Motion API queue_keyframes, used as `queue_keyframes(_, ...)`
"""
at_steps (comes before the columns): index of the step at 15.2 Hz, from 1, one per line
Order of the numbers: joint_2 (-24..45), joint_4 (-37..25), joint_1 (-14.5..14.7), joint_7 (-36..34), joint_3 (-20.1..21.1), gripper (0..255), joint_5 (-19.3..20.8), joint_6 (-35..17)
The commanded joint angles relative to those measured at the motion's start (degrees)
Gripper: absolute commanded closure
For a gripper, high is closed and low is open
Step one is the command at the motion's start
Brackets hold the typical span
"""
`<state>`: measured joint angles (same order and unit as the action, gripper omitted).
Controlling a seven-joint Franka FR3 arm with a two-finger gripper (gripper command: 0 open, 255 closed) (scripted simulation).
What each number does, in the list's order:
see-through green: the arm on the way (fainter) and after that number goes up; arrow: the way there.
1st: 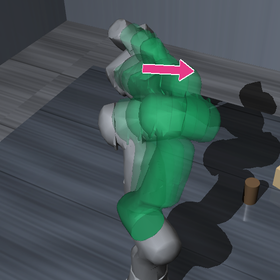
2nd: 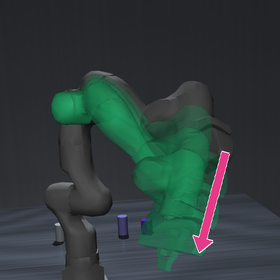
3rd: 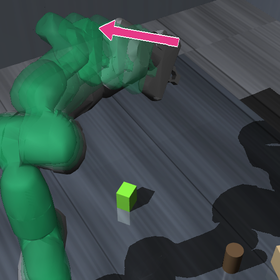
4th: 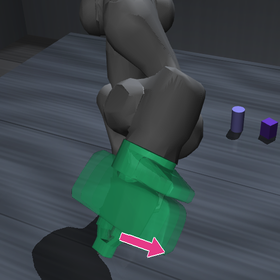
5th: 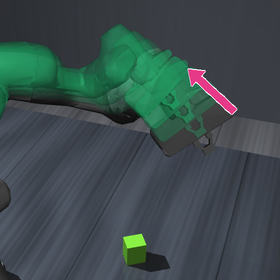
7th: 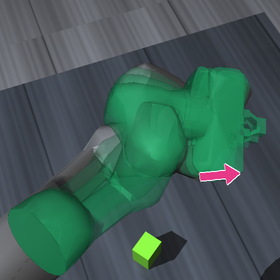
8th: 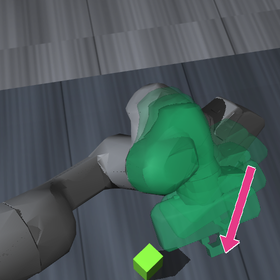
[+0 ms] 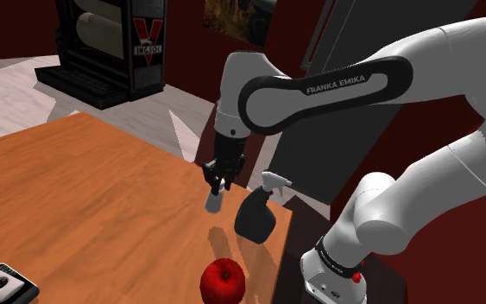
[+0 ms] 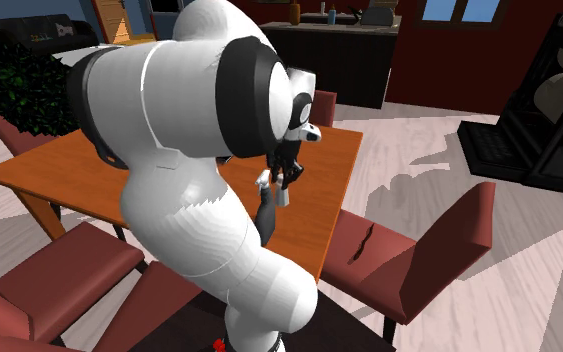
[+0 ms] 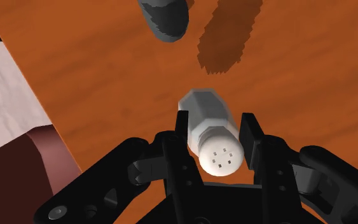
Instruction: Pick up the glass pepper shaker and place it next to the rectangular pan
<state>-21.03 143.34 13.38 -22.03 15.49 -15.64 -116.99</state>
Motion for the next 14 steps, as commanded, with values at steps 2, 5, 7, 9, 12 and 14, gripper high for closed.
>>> queue_keyframes(2, -1.1, -1.6, 0.0, -0.4, -0.2, 255, 0.2, 2.6)
queue_keyframes(5, -2.0, -3.2, -0.1, -0.7, -0.5, 255, 0.4, 5.2)
queue_keyframes(7, -2.5, -4.3, -0.1, -0.8, -0.7, 255, 0.5, 6.8)
queue_keyframes(9, -3.0, -5.5, -0.2, -1.0, -0.9, 255, 0.7, 8.4)
queue_keyframes(12, -3.6, -7.3, -0.2, -1.3, -1.2, 255, 0.9, 10.9)
queue_keyframes(14, -3.9, -8.6, -0.3, -1.5, -1.3, 255, 1.0, 12.4)
